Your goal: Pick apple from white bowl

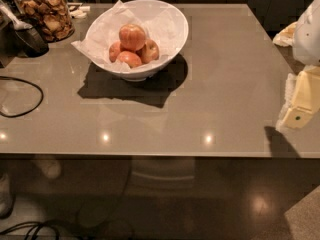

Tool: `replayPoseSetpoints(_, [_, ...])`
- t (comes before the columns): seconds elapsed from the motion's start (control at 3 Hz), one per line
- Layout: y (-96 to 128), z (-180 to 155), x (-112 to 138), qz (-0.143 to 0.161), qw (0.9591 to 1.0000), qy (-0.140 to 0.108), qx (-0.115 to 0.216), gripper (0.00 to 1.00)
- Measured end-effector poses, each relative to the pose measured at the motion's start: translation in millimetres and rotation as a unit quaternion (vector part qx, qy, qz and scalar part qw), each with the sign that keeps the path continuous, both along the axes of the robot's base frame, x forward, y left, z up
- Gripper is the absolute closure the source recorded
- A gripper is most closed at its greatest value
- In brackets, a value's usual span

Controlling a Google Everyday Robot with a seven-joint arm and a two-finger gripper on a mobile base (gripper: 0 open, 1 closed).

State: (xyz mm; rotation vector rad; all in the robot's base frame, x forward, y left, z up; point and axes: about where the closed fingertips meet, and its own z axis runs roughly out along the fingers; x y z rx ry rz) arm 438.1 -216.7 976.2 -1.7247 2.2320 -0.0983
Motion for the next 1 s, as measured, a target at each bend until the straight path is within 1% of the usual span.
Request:
replayPoseSetpoints(0.33, [0, 0, 0, 0.0, 1.0, 0.0, 0.0, 0.0])
replayPoseSetpoints(0.67, [12, 18, 13, -0.005, 0.9999, -0.002, 0.015, 0.0])
replayPoseSetpoints(1.0, [34, 43, 44, -0.009, 0.9995, 0.002, 0.031, 0.0])
